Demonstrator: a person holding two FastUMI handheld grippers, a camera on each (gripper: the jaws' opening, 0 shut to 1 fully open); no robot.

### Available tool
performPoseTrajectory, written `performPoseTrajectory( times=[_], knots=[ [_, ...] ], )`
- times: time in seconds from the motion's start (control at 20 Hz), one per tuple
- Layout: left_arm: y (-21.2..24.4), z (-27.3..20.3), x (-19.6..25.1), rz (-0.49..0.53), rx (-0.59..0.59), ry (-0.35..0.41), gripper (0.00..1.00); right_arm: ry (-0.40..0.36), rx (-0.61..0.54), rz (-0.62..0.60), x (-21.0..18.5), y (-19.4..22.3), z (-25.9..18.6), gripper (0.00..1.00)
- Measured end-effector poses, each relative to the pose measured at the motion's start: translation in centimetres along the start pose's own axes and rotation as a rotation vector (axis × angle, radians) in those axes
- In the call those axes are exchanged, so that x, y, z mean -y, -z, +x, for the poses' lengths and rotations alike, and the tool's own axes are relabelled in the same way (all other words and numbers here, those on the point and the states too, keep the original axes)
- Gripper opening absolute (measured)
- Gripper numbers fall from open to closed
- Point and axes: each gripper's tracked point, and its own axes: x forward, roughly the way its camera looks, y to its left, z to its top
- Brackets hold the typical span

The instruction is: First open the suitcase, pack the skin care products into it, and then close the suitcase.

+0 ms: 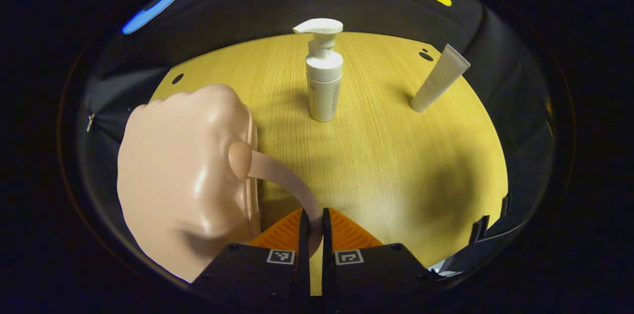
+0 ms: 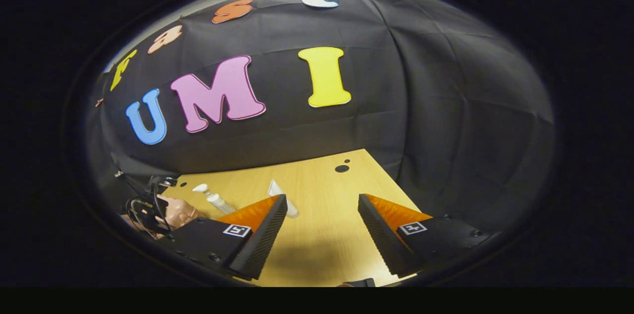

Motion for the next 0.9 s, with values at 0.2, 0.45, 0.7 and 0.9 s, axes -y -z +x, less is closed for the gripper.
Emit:
performPoseTrajectory(
  times=[0.2,0.45,0.7,0.9],
  knots=[
    [-2.0,-4.1,-0.5,0.018,0.039,0.035,0.12,0.014,0.010,-0.020,-1.1,0.0,-0.5,0.92],
    [-4.6,-11.6,-2.6,0.055,0.132,0.099,0.13,0.022,0.009,-0.034,-3.7,0.5,-0.6,0.92],
    [-7.0,-19.8,-8.9,-0.019,0.190,0.139,0.12,-0.016,0.027,-0.083,-7.7,-0.1,-0.1,0.92],
    [-9.0,-24.0,-18.9,-0.066,0.276,0.029,0.12,-0.060,0.023,-0.073,-11.5,0.0,0.3,0.92]
  ],
)
